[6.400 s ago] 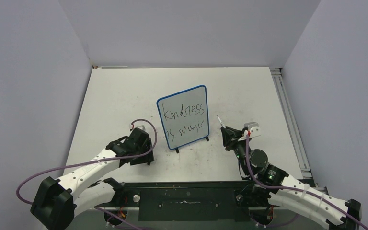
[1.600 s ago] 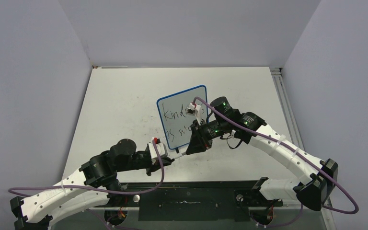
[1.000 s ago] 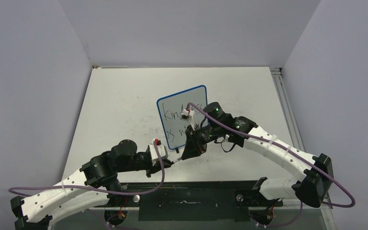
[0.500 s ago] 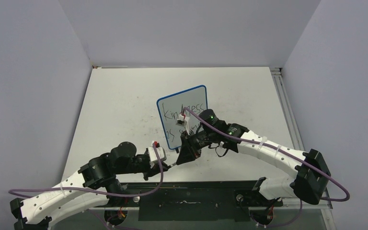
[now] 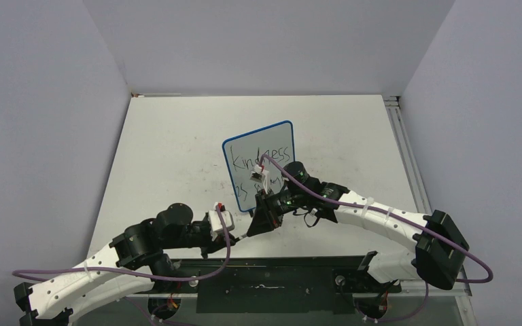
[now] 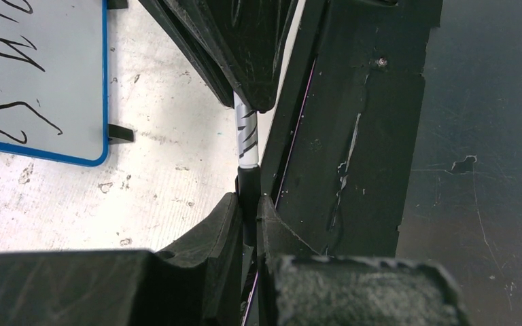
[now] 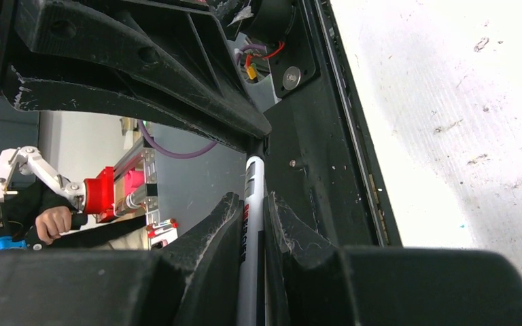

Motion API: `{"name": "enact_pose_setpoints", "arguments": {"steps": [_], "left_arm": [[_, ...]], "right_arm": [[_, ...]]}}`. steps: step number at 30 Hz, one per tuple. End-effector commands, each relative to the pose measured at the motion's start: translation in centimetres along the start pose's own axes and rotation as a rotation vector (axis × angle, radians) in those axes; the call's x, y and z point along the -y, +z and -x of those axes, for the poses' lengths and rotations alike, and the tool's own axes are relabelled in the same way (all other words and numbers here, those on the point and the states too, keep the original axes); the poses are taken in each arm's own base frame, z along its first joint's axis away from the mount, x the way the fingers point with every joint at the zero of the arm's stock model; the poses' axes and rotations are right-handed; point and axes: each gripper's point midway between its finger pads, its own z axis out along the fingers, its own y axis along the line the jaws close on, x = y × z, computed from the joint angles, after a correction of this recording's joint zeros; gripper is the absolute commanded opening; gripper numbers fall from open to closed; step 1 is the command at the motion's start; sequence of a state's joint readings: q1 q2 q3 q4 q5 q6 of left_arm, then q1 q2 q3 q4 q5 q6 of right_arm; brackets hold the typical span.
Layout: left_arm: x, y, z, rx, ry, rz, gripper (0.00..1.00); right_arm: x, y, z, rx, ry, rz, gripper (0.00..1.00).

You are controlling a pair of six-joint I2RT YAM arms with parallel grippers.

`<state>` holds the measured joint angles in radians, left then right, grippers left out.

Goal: Write a sentence on the whiteboard
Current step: Close the whiteboard marker at the center of the board.

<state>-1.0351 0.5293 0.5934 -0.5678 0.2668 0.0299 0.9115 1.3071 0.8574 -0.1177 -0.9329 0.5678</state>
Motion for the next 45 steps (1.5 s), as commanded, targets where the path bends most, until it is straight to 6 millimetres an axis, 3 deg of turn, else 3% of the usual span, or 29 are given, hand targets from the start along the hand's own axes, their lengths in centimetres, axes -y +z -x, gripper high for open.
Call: {"name": "enact_pose_setpoints", "arguments": {"steps": [1, 5, 14, 20, 23, 34, 45], "left_arm": [[-0.1, -0.3, 7.2, 0.255, 0.074, 0.005, 0.00], [-0.8, -0.6, 6.9, 0.217, 0.068, 0.051, 0.06], [-1.6, -2.4, 8.6, 0.232, 0.074, 0.113, 0.37], [-1.8, -2.9, 9.8, 0.257, 0.031, 0.138, 0.54], [-2.8, -3.7, 10.9, 0.320, -0.091, 0.212, 0.65], [-5.2, -7.2, 16.9, 0.715, -0.648, 0.303, 0.75], [-5.2, -7.4, 18.4, 0.782, -0.749, 0.254, 0.77]], "right_arm": [[-2.9, 0.9, 0.6, 0.018, -0.100, 0.107, 0.05], [-2.1, 0.6, -0.2, 0.001, -0.094, 0.061, 0.05], [-1.8, -0.3, -0.8, 0.054, -0.094, 0.055, 0.05], [-1.8, -0.8, -0.3, 0.170, -0.102, 0.073, 0.05], [-1.8, -1.8, 0.9, 0.276, -0.106, 0.062, 0.05], [-4.0, -7.4, 6.3, 0.689, -0.203, 0.040, 0.05], [-7.4, -9.3, 8.4, 0.796, -0.306, 0.123, 0.05]]}}
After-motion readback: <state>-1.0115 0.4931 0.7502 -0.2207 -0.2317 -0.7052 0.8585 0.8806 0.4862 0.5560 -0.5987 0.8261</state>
